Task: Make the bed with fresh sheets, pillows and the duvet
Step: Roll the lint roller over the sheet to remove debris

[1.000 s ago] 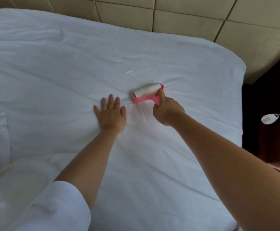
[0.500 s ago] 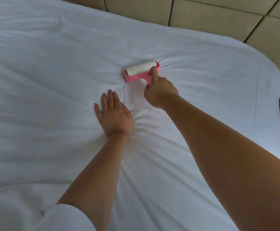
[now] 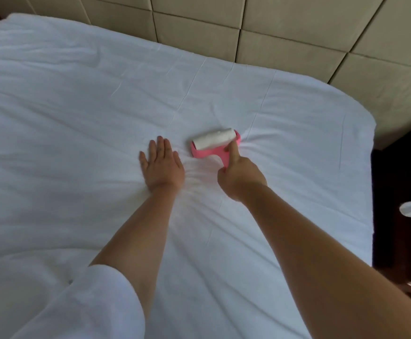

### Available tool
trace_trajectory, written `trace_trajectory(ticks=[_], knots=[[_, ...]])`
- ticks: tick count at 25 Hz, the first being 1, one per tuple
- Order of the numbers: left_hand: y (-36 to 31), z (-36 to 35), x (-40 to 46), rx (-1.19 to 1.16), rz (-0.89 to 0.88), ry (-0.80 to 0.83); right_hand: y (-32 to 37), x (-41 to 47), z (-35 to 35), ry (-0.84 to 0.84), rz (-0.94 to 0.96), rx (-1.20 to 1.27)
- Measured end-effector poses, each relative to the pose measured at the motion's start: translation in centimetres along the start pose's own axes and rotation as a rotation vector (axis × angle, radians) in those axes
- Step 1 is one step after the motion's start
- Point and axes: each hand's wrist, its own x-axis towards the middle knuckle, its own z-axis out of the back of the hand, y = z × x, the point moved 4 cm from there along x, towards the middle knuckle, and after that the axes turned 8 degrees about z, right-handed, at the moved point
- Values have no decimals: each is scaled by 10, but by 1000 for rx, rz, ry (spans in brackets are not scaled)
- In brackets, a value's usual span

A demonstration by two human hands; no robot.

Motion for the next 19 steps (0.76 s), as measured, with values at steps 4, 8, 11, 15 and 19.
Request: trace_trajectory(ticks=[4,8,11,15,19], knots=[[9,2,-36,63,-45,102,-3,-42,-3,19,-43,2],[18,7,-75,106,-90,155,-5,-81,-2,61,-82,-24],[21,10,-100,98,-108,189,-7,-110,-2,77,-99,-38],[20,12,-128,87,-133,173,-13,-139,-5,77,-112,-50],[21,10,-136,68,-144,126,-20,-157,-8,69,-117,-63]])
